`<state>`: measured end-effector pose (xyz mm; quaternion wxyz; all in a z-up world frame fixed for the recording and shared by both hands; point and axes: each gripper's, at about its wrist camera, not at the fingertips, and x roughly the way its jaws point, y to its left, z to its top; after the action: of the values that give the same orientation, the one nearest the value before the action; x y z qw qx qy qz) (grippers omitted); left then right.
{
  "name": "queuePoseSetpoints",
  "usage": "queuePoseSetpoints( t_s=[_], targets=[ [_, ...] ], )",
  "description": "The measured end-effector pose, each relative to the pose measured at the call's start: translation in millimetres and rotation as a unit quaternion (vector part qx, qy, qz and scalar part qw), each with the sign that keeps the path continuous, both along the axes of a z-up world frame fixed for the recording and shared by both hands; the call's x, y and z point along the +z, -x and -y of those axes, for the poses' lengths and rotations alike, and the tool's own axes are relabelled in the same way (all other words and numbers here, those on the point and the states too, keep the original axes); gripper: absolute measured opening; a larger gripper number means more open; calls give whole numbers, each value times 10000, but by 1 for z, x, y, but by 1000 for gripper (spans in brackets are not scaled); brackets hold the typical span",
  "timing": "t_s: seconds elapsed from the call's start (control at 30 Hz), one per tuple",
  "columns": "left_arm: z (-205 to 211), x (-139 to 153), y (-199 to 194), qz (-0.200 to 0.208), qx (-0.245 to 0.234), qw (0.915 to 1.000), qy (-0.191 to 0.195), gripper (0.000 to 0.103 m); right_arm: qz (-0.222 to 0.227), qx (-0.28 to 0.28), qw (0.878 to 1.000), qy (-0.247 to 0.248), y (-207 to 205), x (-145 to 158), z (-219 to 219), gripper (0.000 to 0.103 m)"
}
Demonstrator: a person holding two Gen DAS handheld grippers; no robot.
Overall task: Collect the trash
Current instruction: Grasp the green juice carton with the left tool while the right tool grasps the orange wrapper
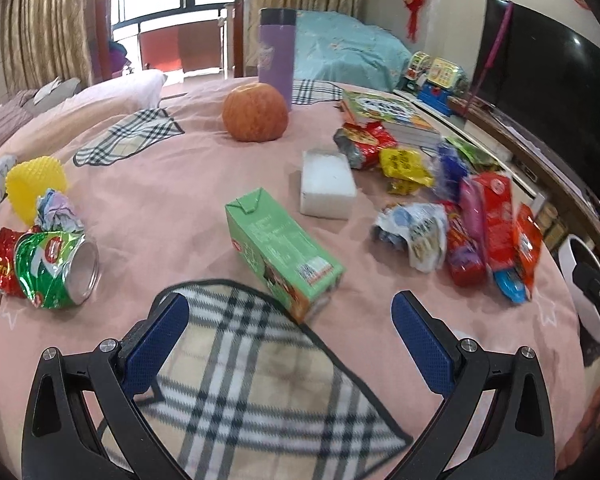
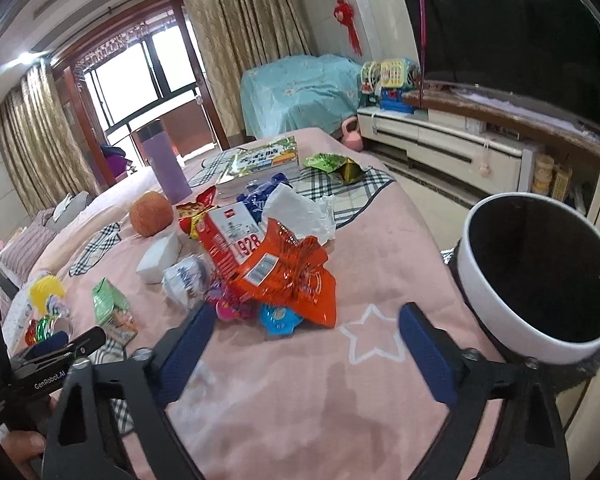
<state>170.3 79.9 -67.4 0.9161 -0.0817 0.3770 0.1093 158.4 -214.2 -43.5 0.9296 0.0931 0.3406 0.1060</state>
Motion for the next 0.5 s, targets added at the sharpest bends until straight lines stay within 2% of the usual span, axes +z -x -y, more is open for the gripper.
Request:
queuePoseSetpoints(
  t_s=[0.07, 0.2, 0.33, 0.4, 0.47, 0.5],
  targets=[
    [-4, -3, -9, -45, 68, 10000, -17, 103, -99, 1, 9999, -78, -11, -4, 1, 80],
    [-14, -10, -26, -174, 161, 9997, 112, 103, -264, 37, 9995, -179, -30, -12, 1, 72],
    [-17, -15, -35, -234, 154, 9995, 149, 103, -518, 101, 9980, -359, -47, -24, -3, 56],
    [-17, -18, -38, -255, 108, 9995, 125, 95, -601, 146, 9971, -447, -53, -28, -4, 47],
    [-16, -22, -41, -349, 32, 9993, 119, 70, -625, 215, 9964, -528, -57, -30, -4, 32],
    [-15, -25, -43, -391, -9, 9991, 131, 61, -614, 267, 9961, -570, -58, -31, -5, 28]
  ],
)
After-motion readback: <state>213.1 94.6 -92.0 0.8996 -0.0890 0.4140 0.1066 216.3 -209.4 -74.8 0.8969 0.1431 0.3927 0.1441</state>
